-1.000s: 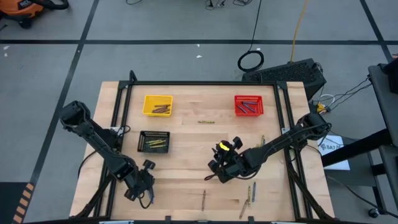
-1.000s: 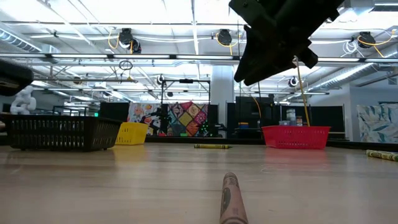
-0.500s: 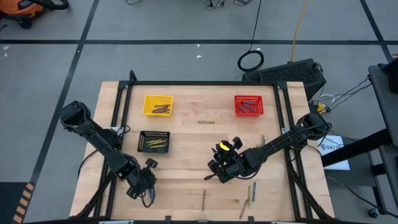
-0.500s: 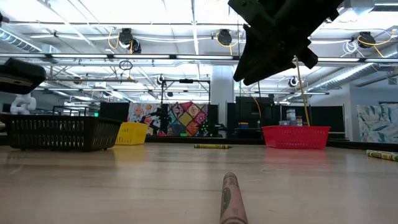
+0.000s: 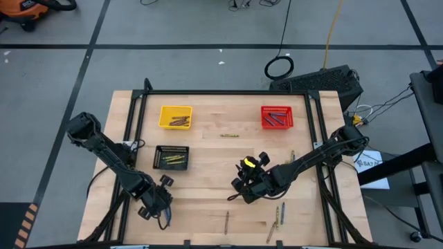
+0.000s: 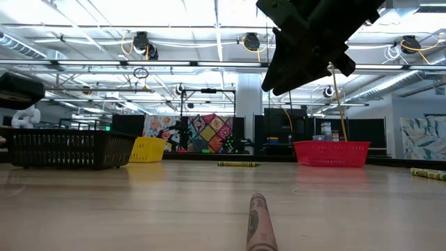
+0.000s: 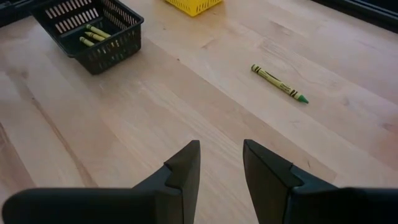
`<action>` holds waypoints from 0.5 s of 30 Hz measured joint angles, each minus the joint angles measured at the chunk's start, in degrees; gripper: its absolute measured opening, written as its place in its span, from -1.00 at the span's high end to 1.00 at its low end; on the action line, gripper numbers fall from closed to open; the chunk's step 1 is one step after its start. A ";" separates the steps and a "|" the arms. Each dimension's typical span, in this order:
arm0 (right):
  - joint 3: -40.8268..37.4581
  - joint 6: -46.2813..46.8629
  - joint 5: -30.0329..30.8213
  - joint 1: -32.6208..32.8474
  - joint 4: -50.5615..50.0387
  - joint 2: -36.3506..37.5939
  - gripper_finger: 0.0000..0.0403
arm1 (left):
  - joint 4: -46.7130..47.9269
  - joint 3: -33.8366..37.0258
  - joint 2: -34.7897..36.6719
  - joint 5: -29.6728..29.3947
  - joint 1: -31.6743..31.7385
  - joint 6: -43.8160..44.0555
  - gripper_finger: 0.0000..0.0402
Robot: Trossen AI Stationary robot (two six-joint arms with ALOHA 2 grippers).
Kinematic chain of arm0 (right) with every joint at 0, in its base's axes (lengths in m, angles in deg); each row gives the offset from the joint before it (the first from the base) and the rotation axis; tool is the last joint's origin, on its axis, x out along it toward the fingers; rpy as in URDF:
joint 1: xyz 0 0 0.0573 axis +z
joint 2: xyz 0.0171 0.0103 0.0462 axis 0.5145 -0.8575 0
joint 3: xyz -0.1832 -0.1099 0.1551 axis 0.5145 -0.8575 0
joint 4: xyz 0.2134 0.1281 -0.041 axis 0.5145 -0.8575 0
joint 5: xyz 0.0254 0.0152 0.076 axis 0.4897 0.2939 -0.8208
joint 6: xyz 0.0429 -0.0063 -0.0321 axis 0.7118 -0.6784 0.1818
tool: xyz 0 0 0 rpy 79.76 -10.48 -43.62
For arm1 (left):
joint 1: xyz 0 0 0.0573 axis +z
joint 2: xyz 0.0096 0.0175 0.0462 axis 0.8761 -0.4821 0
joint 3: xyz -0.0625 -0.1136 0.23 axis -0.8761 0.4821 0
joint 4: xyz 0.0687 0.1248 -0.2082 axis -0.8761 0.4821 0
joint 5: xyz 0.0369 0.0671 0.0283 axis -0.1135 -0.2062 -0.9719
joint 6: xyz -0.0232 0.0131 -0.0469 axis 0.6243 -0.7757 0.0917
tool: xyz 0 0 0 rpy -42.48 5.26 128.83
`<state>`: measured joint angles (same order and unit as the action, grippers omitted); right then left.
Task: Sort crayons
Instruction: Put the blue crayon into the red bin
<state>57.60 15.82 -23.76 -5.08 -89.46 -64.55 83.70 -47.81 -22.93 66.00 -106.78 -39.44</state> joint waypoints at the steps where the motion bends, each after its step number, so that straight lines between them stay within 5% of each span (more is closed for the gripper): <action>1: 0.00 0.00 0.00 0.00 0.00 -0.02 0.46 | -0.07 0.00 0.00 0.05 0.00 0.00 0.58; 15: 0.00 0.14 0.00 0.00 0.00 0.00 0.46 | 0.00 0.00 -0.27 -0.66 1.37 -4.47 0.58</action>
<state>57.60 15.95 -23.76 -5.08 -89.46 -64.55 83.69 -47.81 -23.20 65.33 -105.41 -43.91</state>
